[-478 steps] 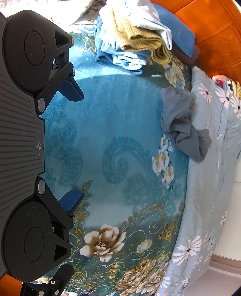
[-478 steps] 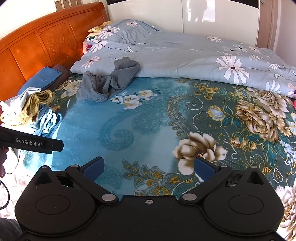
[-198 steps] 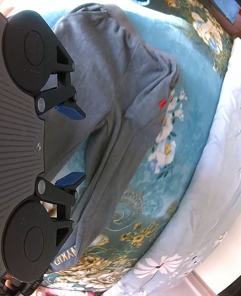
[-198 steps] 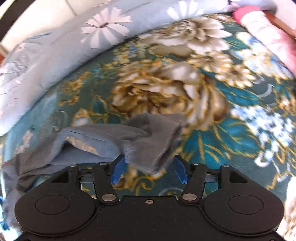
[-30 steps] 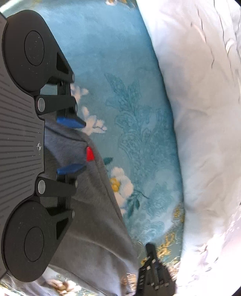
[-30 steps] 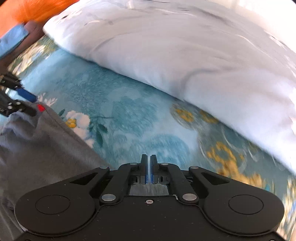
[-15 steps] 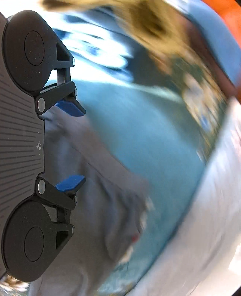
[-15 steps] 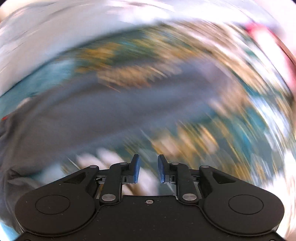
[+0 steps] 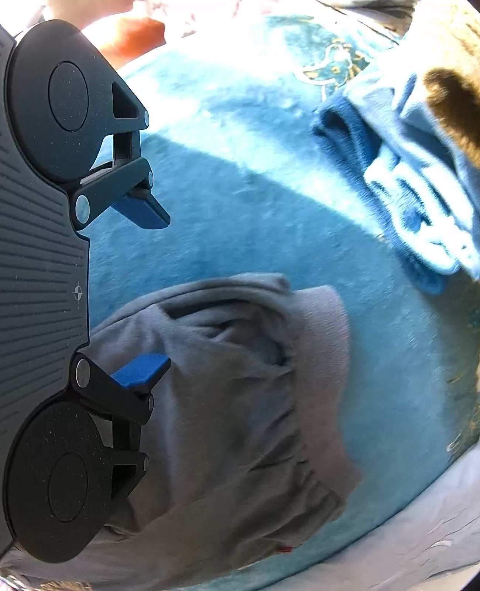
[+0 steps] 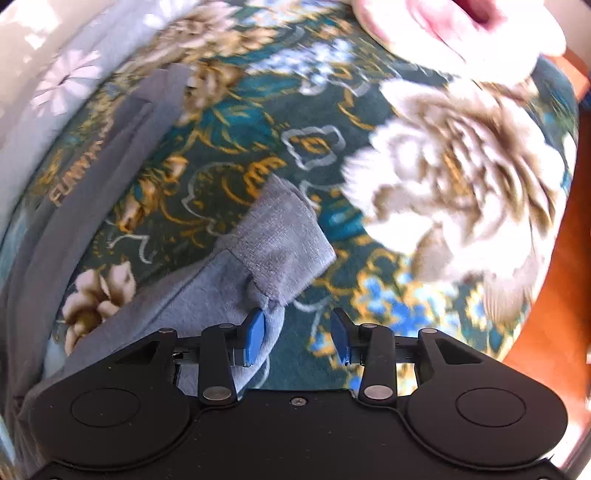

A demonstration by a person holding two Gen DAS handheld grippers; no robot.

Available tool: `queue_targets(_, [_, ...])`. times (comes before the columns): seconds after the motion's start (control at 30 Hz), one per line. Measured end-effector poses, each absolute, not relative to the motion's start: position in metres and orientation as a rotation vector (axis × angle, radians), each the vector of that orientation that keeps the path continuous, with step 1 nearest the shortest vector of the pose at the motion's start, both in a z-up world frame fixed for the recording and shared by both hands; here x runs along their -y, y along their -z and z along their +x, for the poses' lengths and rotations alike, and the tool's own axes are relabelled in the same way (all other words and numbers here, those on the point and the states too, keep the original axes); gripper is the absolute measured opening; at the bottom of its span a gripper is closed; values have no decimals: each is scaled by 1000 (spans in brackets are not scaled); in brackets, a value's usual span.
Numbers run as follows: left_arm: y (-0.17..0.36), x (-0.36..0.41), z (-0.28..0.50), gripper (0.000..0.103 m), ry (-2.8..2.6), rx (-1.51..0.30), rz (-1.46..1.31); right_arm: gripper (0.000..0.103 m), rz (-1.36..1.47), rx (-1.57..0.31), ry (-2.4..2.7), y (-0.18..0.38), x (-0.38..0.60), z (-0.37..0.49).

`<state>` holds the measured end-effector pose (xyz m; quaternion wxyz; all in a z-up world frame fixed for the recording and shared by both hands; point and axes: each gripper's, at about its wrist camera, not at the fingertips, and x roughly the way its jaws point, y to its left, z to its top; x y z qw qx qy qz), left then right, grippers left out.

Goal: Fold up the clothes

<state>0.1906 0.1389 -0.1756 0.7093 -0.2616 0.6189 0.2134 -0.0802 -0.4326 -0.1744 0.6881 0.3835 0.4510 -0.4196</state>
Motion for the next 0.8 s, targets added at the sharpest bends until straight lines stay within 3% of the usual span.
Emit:
queue_targets(0.43, [154,-121,181,76,-447,-1342,-510,40,362,-1074,608,143,449,-31])
queue_targets(0.8, [144,-107,177,81,-448,-1324,-539,36,-173,-1346,-81,169,415,27])
